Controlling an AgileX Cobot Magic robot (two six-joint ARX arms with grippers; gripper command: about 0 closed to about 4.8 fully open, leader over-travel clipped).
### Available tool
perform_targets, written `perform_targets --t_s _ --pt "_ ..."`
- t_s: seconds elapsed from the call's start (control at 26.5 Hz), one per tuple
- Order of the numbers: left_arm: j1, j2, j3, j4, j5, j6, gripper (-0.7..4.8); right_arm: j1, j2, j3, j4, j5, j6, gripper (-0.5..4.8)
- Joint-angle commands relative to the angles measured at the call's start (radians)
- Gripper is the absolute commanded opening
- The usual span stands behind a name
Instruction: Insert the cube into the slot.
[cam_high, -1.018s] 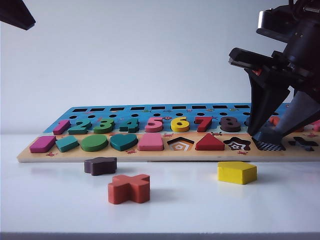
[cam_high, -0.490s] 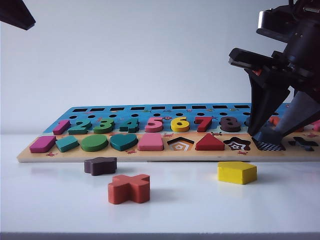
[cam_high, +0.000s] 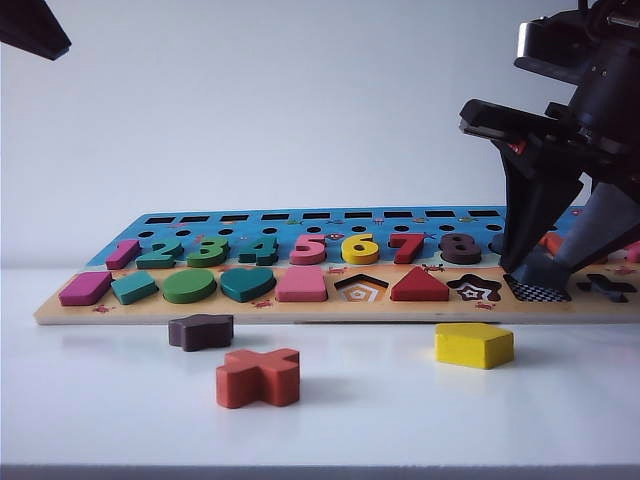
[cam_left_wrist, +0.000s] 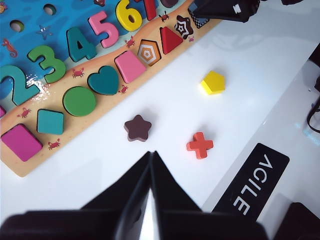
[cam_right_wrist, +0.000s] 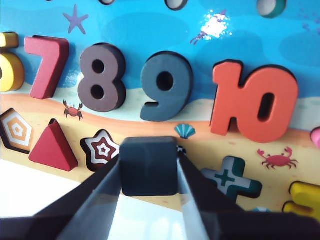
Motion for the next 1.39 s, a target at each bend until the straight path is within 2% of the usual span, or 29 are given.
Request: perform_targets --t_s 0.04,1.39 --pt "0.001 0.001 0.003 0.014 0.006 0.002 0.10 0.001 0.000 0.002 -0.012 0.009 0.000 0.21" --pt "0.001 0.001 0.003 0.014 0.006 0.005 0.10 0.002 0.008 0.002 -0.029 0.001 0.003 0.21"
